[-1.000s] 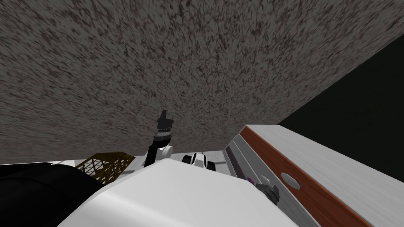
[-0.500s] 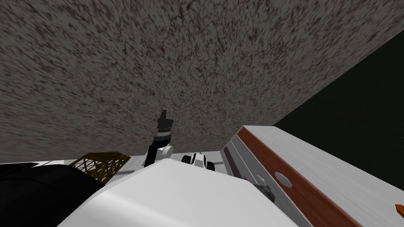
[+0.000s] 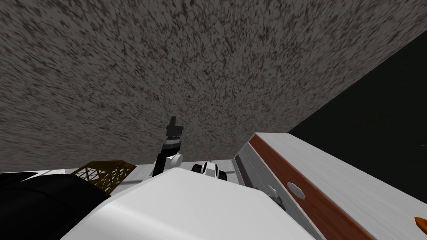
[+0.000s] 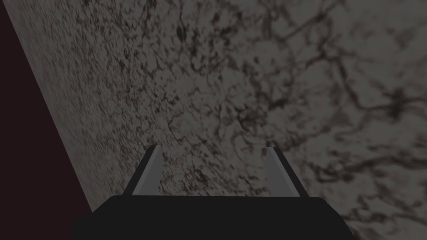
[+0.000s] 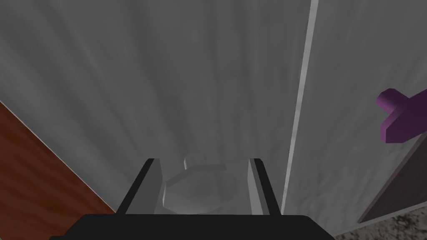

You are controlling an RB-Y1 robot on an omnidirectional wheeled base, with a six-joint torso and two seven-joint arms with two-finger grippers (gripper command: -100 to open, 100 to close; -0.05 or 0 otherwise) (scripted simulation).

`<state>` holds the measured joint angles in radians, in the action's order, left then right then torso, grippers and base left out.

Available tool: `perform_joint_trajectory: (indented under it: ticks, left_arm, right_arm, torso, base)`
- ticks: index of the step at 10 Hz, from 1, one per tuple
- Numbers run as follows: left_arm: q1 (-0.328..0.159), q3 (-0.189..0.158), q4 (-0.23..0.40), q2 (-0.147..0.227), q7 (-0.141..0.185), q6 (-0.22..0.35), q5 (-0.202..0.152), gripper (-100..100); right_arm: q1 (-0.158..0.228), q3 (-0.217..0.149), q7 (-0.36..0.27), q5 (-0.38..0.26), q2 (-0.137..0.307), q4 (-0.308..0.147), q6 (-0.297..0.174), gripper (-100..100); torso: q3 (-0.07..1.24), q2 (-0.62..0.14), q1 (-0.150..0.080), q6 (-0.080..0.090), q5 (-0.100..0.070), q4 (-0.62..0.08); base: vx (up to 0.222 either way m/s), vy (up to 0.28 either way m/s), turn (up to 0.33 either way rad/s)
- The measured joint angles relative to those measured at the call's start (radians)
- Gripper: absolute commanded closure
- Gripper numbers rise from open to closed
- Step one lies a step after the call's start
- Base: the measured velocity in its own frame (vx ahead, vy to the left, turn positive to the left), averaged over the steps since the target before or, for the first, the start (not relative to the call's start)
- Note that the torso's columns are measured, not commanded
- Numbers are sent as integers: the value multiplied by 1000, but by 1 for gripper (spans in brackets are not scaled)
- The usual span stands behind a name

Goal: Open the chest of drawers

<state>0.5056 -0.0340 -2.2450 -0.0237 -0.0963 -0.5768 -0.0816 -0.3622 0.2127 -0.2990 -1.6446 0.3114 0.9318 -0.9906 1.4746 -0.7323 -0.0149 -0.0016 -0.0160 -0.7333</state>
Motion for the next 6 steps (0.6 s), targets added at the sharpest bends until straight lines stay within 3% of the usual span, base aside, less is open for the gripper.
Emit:
perform_joint_trajectory:
  ticks: [4,6]
  left_arm:
    - [0,0,0,0,0,0,0,0]
    - [0,0,0,0,0,0,0,0]
  right_arm:
    - [-83,-15,-66,-65,-86,116,-29,100]
    - [-106,-14,-75,-103,-131,137,-53,100]
  torso:
    - [0,0,3,-1,2,-1]
    - [0,-1,3,0,3,-1]
  base:
    - [23,-94,-4]
    - [15,-81,2]
